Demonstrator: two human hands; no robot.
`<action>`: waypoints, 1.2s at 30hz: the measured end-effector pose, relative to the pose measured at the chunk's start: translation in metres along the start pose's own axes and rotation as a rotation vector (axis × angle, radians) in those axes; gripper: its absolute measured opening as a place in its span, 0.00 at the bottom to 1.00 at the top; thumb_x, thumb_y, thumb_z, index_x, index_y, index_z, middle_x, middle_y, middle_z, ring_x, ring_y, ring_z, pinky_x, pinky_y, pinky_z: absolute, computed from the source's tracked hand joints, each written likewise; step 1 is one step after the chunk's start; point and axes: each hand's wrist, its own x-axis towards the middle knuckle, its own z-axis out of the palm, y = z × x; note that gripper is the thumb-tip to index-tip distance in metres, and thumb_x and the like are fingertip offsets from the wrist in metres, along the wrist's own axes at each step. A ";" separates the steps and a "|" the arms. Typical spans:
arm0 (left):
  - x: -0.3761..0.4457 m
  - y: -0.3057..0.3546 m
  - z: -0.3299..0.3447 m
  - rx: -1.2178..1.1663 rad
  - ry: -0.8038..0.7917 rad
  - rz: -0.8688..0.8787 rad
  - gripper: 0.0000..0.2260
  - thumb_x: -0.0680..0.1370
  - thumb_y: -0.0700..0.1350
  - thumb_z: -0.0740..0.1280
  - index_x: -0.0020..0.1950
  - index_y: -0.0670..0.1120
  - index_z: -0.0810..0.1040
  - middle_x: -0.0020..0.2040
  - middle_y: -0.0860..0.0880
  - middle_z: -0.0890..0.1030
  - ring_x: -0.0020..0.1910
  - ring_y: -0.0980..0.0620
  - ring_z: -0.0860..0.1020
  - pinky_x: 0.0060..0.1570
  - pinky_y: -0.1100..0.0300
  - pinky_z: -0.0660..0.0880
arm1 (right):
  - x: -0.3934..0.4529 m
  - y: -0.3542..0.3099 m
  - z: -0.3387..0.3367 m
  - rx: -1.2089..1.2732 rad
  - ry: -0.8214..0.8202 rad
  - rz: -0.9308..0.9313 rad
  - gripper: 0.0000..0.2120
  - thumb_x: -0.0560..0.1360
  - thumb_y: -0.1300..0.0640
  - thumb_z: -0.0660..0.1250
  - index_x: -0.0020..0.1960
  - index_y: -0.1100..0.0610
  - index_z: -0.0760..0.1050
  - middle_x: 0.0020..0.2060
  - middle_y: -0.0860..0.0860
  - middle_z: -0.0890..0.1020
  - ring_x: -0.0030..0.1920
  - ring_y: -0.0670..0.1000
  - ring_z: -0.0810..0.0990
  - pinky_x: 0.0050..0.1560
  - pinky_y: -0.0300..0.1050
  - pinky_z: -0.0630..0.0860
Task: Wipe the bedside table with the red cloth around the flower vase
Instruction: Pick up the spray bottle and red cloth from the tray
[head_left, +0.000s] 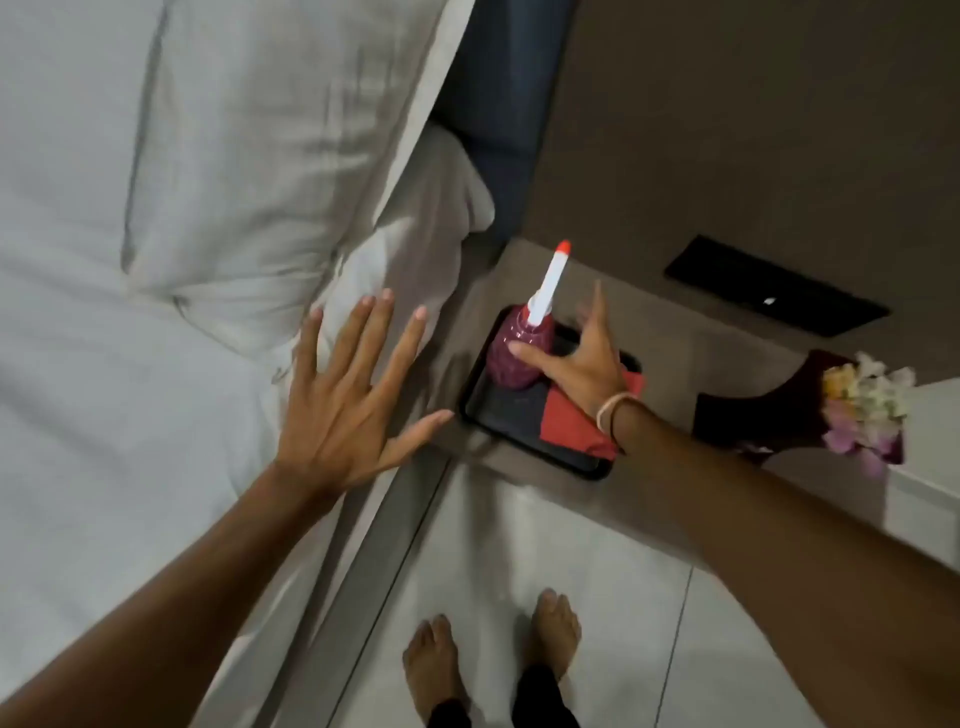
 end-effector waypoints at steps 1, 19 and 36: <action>-0.001 -0.001 0.004 -0.001 -0.017 -0.004 0.41 0.77 0.72 0.54 0.84 0.50 0.53 0.83 0.41 0.58 0.83 0.44 0.57 0.78 0.34 0.57 | 0.012 -0.005 0.010 0.021 0.006 -0.040 0.69 0.56 0.35 0.82 0.83 0.49 0.43 0.80 0.54 0.65 0.78 0.53 0.67 0.78 0.54 0.66; 0.004 0.085 0.027 -0.078 -0.167 0.161 0.36 0.81 0.68 0.48 0.82 0.45 0.60 0.81 0.38 0.65 0.79 0.40 0.65 0.78 0.31 0.55 | -0.145 0.050 -0.031 0.408 0.447 0.055 0.24 0.70 0.36 0.75 0.63 0.37 0.74 0.56 0.52 0.83 0.55 0.44 0.83 0.57 0.42 0.82; -0.015 0.172 0.043 -0.054 -0.324 0.346 0.31 0.79 0.59 0.52 0.73 0.40 0.73 0.76 0.36 0.71 0.76 0.39 0.71 0.77 0.30 0.54 | -0.226 0.174 -0.068 0.267 0.619 0.323 0.11 0.72 0.55 0.79 0.47 0.51 0.77 0.37 0.48 0.80 0.36 0.50 0.81 0.42 0.38 0.81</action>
